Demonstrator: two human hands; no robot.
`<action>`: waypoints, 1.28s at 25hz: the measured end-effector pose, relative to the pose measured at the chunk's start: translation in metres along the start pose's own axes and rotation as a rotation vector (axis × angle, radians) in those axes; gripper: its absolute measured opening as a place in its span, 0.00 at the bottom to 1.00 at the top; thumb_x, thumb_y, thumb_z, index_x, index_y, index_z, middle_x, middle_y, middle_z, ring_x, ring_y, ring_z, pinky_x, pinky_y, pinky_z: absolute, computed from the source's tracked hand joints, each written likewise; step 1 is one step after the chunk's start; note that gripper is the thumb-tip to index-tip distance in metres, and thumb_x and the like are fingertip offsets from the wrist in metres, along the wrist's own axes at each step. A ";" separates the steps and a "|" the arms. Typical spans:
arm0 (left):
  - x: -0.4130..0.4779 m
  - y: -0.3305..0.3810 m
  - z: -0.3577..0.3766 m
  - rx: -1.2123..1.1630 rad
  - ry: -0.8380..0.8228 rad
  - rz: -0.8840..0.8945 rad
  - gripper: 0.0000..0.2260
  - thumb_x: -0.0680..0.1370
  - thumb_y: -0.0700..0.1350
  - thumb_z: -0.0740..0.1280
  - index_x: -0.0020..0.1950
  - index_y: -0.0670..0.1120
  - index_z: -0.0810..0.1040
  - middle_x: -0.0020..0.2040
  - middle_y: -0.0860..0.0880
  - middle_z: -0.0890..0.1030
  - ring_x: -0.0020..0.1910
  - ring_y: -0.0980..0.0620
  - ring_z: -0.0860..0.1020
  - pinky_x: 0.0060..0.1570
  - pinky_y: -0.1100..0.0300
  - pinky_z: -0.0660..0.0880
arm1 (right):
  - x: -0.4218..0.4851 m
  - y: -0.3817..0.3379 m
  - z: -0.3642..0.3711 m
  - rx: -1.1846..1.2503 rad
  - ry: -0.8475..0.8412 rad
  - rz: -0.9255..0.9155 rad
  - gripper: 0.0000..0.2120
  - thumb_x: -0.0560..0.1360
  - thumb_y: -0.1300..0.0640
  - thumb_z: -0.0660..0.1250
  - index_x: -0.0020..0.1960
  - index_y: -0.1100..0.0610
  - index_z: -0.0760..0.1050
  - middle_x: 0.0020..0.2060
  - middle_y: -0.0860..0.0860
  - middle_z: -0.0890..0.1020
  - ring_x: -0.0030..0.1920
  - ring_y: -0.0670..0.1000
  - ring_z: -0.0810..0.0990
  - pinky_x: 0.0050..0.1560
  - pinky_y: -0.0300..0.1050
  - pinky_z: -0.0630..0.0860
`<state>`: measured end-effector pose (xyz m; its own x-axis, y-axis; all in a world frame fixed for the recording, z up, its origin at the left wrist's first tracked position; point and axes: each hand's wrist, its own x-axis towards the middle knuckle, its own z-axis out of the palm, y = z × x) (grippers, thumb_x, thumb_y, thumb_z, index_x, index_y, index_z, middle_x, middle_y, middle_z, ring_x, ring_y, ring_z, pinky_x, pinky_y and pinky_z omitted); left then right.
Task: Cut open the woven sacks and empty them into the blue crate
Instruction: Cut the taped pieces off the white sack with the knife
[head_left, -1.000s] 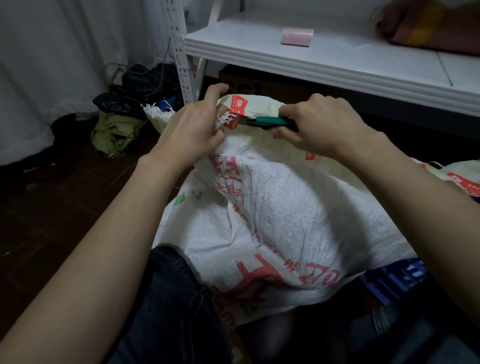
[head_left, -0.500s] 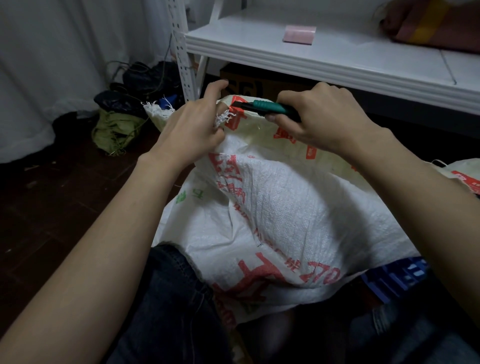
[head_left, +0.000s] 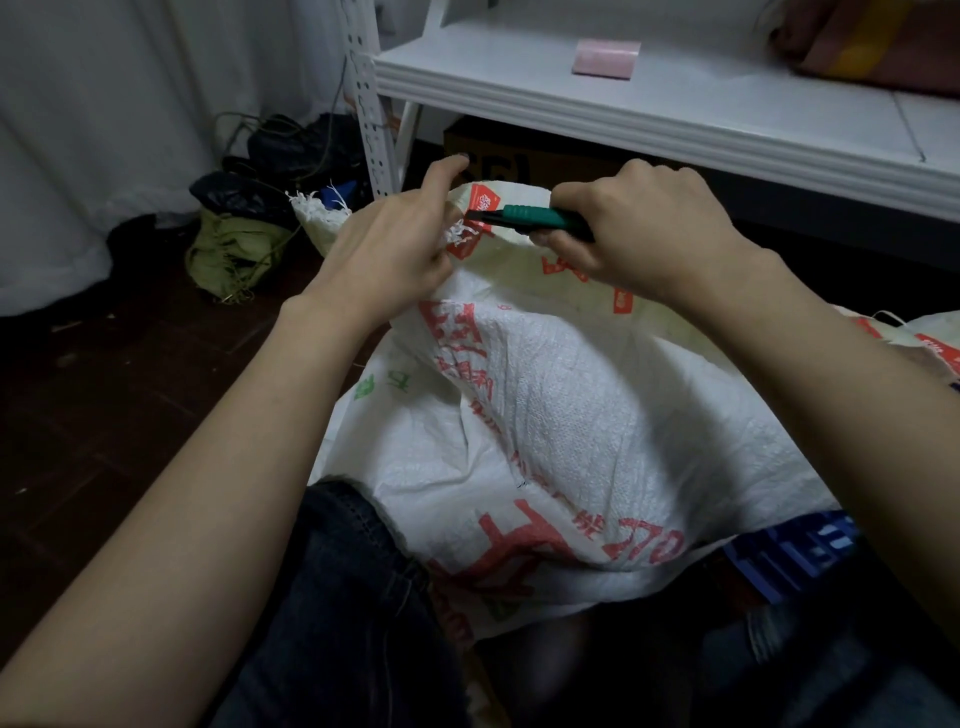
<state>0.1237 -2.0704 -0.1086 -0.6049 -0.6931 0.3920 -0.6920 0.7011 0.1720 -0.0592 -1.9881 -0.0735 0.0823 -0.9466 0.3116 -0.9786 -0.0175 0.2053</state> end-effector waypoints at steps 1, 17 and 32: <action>-0.001 0.002 -0.001 0.025 -0.005 0.012 0.32 0.74 0.37 0.63 0.75 0.45 0.55 0.39 0.48 0.71 0.36 0.46 0.70 0.32 0.56 0.60 | 0.000 -0.003 0.000 -0.029 -0.022 0.010 0.18 0.79 0.42 0.55 0.58 0.54 0.74 0.38 0.55 0.69 0.38 0.57 0.68 0.36 0.48 0.62; 0.000 -0.019 0.008 0.027 0.295 0.089 0.11 0.72 0.34 0.65 0.54 0.38 0.72 0.42 0.40 0.79 0.42 0.39 0.77 0.39 0.57 0.65 | -0.011 0.038 0.007 1.022 -0.126 0.269 0.20 0.77 0.42 0.62 0.41 0.59 0.73 0.26 0.53 0.74 0.24 0.52 0.74 0.29 0.44 0.73; -0.012 0.033 0.021 0.059 0.285 0.480 0.04 0.70 0.34 0.63 0.44 0.37 0.75 0.40 0.40 0.77 0.37 0.41 0.77 0.25 0.49 0.73 | 0.018 -0.028 0.024 1.549 -0.058 0.559 0.09 0.71 0.57 0.74 0.40 0.62 0.77 0.33 0.53 0.80 0.35 0.49 0.81 0.36 0.41 0.79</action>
<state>0.0996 -2.0422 -0.1264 -0.7327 -0.2201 0.6440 -0.3909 0.9107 -0.1335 -0.0350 -2.0125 -0.0959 -0.2955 -0.9552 -0.0163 -0.1310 0.0574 -0.9897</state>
